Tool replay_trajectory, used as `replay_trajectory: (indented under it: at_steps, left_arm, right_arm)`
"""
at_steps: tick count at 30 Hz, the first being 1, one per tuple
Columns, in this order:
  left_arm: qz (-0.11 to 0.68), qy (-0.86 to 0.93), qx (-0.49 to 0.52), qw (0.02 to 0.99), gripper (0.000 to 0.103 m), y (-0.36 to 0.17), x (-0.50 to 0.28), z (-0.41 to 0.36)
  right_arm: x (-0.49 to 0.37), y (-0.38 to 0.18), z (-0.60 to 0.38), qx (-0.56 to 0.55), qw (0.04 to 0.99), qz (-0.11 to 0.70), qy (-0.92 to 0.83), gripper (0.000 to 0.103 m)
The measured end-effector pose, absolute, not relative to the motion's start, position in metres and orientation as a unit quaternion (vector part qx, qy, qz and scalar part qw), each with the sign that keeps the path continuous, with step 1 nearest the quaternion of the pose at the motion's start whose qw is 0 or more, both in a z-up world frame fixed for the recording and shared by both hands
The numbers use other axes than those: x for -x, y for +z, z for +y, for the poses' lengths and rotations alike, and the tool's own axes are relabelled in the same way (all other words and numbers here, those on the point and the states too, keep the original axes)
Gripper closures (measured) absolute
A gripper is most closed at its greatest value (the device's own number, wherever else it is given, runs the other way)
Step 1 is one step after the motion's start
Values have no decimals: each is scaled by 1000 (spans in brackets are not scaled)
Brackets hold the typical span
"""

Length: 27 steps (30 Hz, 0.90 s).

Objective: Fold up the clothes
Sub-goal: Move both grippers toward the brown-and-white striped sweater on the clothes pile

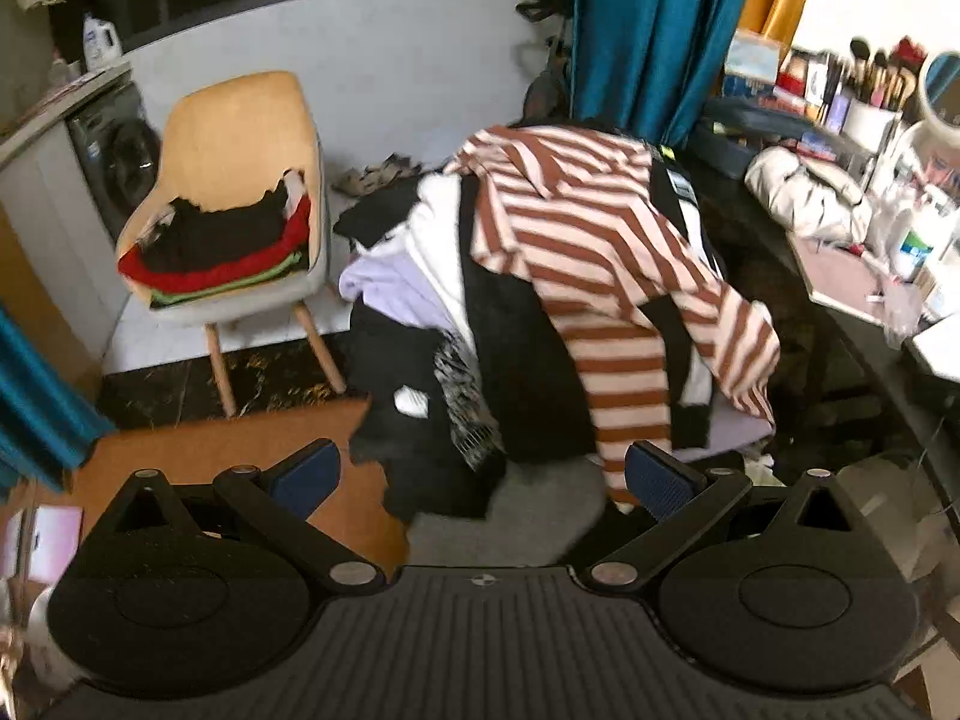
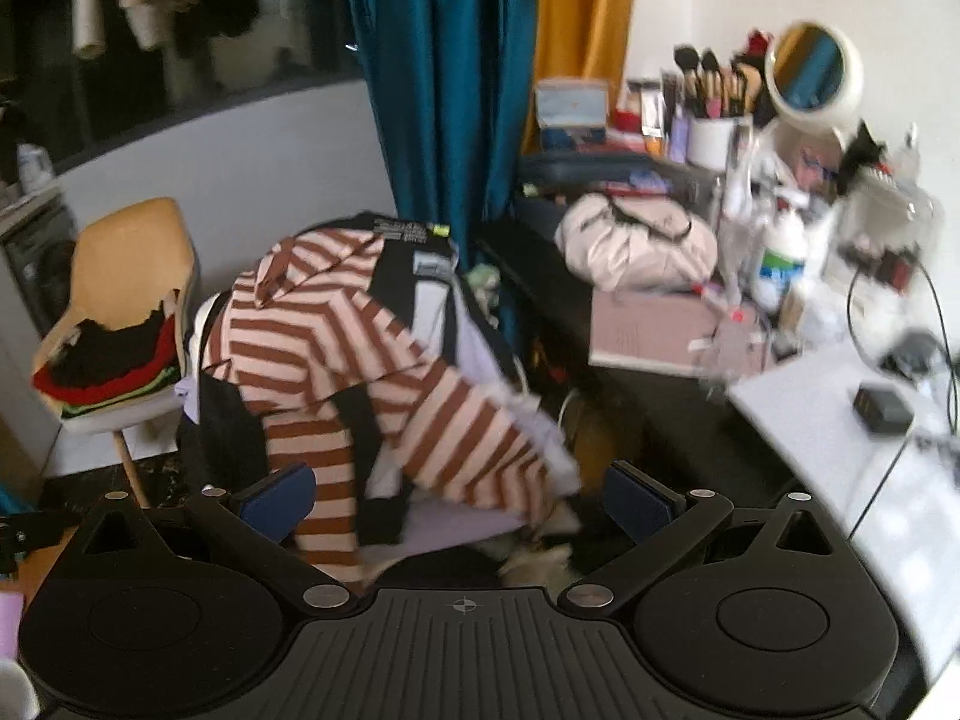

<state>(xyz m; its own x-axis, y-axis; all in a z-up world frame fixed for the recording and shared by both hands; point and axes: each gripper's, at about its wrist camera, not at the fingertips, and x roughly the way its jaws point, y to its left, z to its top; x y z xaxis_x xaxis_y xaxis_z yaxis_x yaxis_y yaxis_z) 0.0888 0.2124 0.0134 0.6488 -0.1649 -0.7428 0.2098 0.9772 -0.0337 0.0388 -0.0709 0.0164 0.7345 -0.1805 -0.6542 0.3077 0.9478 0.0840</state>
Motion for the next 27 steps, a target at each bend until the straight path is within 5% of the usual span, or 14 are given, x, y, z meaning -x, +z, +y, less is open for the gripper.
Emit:
replay_trajectory:
  at_steps: [12, 27]
  left_arm:
    - [411, -172, -25, 895, 0, 25, -147, 339]
    - [399, -235, -29, 886, 0, 12, -229, 356]
  right_arm:
    - [-67, 33, 69, -112, 905, 339, -233, 1]
    - [-132, 11, 93, -120, 901, 319, -269, 1]
